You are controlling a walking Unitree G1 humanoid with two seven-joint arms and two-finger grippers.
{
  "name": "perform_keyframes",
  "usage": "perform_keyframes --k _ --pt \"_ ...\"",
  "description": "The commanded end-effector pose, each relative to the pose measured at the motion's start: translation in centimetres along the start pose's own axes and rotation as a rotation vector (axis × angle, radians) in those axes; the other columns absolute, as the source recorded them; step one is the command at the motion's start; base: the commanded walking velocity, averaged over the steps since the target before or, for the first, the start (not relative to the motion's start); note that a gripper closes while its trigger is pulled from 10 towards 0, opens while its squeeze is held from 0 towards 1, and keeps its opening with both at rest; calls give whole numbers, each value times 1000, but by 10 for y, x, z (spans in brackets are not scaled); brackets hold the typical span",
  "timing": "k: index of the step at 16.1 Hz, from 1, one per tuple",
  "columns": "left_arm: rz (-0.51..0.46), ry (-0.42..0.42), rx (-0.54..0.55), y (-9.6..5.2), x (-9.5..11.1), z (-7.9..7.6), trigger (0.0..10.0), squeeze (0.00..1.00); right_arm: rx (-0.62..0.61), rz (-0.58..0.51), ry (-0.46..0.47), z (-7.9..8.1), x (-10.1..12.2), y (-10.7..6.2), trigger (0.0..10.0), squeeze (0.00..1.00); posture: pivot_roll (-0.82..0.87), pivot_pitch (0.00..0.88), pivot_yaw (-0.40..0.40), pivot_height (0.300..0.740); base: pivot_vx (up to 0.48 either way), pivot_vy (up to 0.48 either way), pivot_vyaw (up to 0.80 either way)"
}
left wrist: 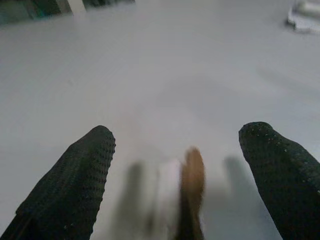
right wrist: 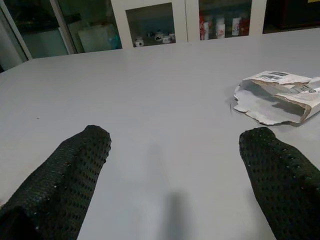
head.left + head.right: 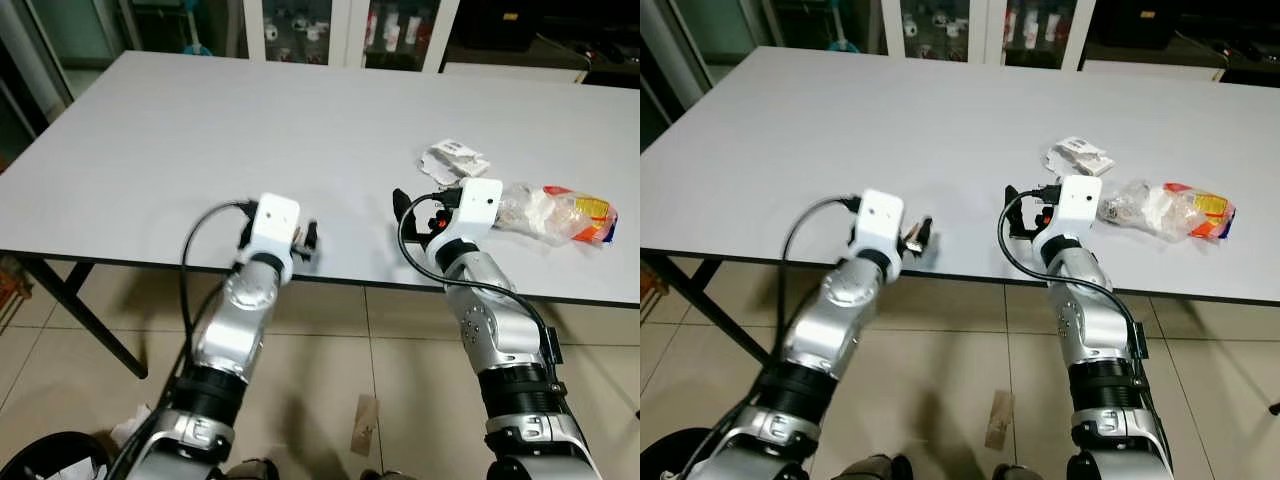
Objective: Picking trash to rubbish bin
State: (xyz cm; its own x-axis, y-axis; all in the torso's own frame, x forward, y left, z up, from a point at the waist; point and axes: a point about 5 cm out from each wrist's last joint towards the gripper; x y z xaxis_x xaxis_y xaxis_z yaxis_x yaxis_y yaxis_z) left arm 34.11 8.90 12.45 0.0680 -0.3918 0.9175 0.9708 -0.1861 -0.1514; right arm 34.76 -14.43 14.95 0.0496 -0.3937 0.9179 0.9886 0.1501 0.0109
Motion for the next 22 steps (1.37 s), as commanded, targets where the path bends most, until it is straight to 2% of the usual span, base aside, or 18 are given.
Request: perform_keyframes --k 1,4,7,8,9,10,11,15,22 --pt "46 5 -20 0 -8 -7 10000 0 -4 4 -7 -2 1 -3 10000 0 -53 80 -18 740 0 0 0" --pt "169 -1 -35 7 -23 -18 10000 0 -4 9 -8 -2 0 -5 10000 0 -61 78 -17 740 0 0 0" --pt "177 -5 -29 10 -19 -17 10000 0 -4 6 -7 -2 1 -4 10000 0 -59 78 -18 740 0 0 0" --pt "214 8 -28 9 -23 -16 10000 0 -5 8 -6 -2 1 -4 10000 0 -55 81 -19 740 0 0 0" --pt "243 13 -36 8 -29 -18 8902 0 -5 9 -4 -2 1 -4 10000 0 -54 81 -18 740 0 0 0" --pt "268 8 -38 7 -33 -19 4941 0 -6 9 -3 -2 1 -4 10000 0 -56 81 -17 740 0 0 0" --pt "275 11 -43 7 -35 -21 0 0 -6 8 -3 -2 1 -4 10000 0 -57 81 -17 740 0 0 0" --pt "281 12 -58 6 -34 -27 0 0 -14 4 -1 -5 3 -3 10000 0 -54 80 -21 740 0 0 0" --pt "267 12 -61 7 -30 -26 0 0 -9 4 5 -3 4 -1 10000 0 -43 88 -19 740 0 0 0"
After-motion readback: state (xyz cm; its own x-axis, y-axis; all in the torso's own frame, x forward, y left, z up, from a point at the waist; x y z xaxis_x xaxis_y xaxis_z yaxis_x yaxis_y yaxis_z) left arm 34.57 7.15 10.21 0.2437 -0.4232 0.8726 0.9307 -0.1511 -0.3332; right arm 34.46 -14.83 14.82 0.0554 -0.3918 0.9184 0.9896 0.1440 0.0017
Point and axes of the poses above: a point about 5 cm out from each wrist's last joint towards the gripper, its own y axis pointing out of the wrist towards the gripper, its own x axis along the axis of the wrist's last joint, z = x × y, and after that the axes turned 12 degrees about y, right-handed
